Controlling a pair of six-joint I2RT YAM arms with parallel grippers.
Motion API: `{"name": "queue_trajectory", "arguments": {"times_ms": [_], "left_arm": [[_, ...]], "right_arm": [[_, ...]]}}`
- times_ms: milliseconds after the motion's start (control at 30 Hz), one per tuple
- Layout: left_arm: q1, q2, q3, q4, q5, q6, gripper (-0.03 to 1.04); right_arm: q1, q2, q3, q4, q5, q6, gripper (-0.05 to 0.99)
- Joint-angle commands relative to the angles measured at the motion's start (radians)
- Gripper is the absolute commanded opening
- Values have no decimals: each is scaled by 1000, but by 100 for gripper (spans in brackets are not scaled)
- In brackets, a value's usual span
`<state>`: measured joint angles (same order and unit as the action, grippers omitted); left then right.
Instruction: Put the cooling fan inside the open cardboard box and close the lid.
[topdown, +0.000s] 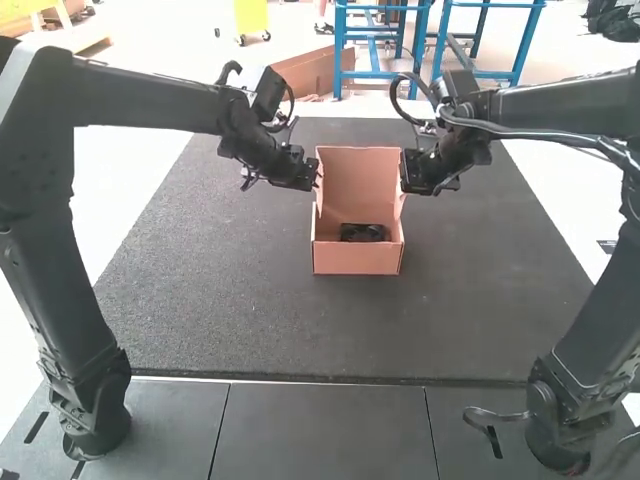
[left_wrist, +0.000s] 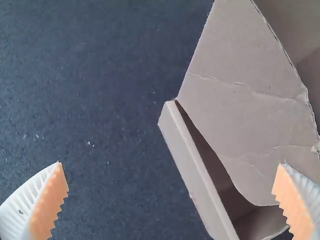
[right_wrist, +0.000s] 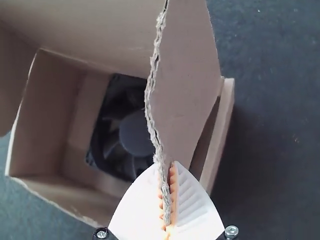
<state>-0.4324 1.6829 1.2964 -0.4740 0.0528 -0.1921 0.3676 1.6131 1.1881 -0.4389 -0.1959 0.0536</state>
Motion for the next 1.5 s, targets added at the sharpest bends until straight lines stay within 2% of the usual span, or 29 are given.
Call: {"name": "queue_trajectory", "arguments": {"times_ms": [0,433,533,700,1000,1033,1167,1200,1233,1333,1467], "left_arm": [[-6,-48,-13,9,-2,5,97],[-34,-98,-82,9,-5,6,97],[-34,-114,-101,5,-5,6,97],[-34,-150,-128,-18,-5,8,97],[-31,-210,-189,-26,-5,31,97],[-29,-216,-194,-28,-7,31,97],[-26,-244,-198,-28,-16,31,97],[-25,-250,-198,-28,-16,31,97],[-23,-253,-200,-26,-16,31,97],[-16,-255,-204,-12,-34,29,97],[-2,-255,-198,26,-99,36,97]], "right_arm": [[24,-44,-19,-4,-33,15,0],[36,-50,-127,-4,-34,-6,0],[44,-50,-142,-3,-16,-5,0],[70,-50,-166,-1,44,-58,0],[76,-51,-185,12,78,-84,2],[76,-51,-182,22,87,-81,7],[76,-65,-163,52,112,-31,71],[74,-67,-156,51,112,-26,82],[71,-68,-150,48,105,-1,89],[63,-70,-148,43,72,43,91],[48,-107,-142,29,61,43,91]]}}
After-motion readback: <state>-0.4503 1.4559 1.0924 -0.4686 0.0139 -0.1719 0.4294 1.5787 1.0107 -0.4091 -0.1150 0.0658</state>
